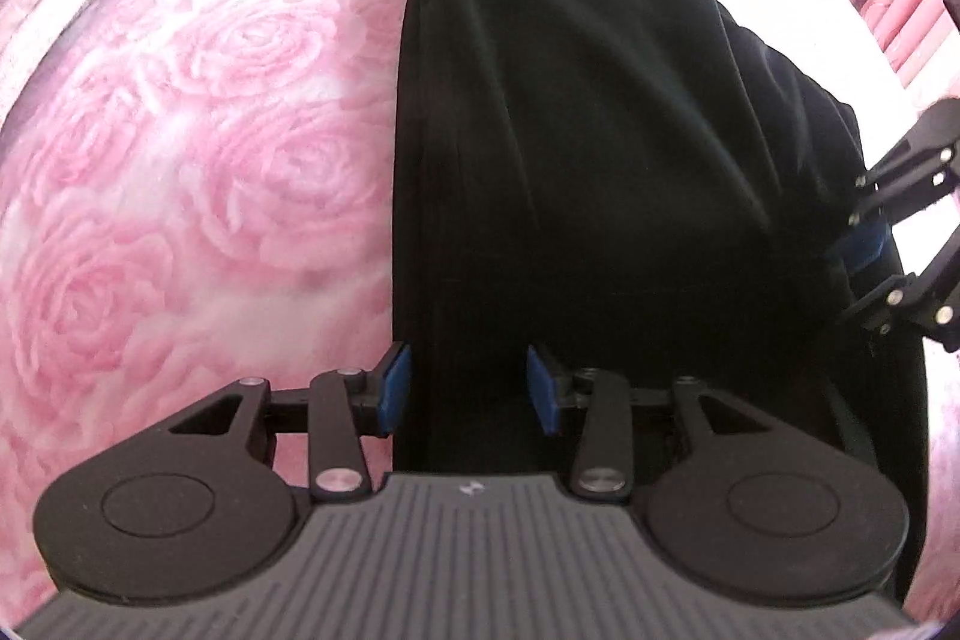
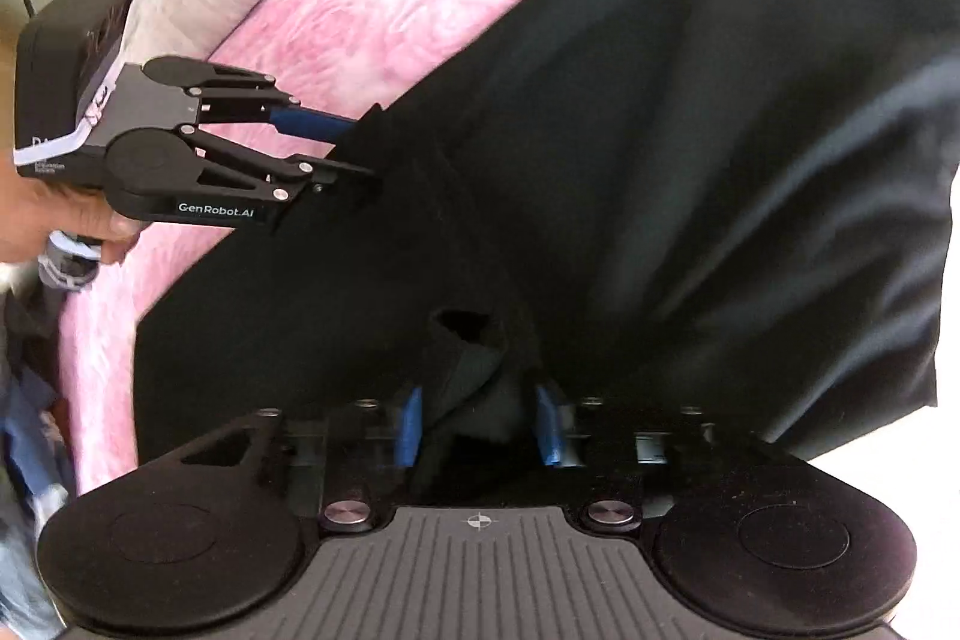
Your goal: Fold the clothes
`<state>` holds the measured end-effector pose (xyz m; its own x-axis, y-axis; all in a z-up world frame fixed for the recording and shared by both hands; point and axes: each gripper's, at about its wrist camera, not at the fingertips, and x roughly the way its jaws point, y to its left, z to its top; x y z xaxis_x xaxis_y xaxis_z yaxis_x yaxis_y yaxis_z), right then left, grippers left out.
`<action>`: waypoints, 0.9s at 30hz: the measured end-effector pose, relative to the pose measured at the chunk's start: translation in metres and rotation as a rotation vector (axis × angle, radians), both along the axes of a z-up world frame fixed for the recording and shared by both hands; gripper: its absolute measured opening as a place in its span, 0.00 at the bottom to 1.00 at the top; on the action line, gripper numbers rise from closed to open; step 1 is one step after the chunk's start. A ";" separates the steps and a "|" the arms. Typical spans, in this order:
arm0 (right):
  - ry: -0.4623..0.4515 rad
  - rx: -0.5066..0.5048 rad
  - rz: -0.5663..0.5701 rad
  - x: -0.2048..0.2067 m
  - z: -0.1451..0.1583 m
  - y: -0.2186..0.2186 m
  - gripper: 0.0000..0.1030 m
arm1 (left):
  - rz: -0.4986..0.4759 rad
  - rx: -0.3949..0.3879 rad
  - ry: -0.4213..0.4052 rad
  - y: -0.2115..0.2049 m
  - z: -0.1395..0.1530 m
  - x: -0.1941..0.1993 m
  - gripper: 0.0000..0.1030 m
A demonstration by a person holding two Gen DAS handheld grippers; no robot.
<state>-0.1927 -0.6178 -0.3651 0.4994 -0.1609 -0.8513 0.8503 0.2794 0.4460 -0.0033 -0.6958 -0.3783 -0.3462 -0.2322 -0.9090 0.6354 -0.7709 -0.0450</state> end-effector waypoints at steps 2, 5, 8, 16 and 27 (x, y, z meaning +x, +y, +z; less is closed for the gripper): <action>-0.005 0.003 0.001 0.004 0.000 0.002 0.24 | -0.015 0.009 0.002 0.003 0.004 0.001 0.22; -0.020 0.007 -0.002 0.001 0.002 0.003 0.18 | -0.024 0.019 0.004 0.004 0.003 0.003 0.17; -0.032 0.004 -0.005 -0.001 -0.001 0.001 0.16 | -0.038 0.035 0.007 0.000 0.001 0.002 0.17; -0.036 -0.017 0.028 -0.003 0.008 0.000 0.14 | -0.046 0.045 0.024 -0.003 0.009 0.000 0.05; 0.003 -0.226 0.058 -0.021 0.052 -0.026 0.14 | 0.024 -0.045 0.103 -0.029 0.030 0.000 0.07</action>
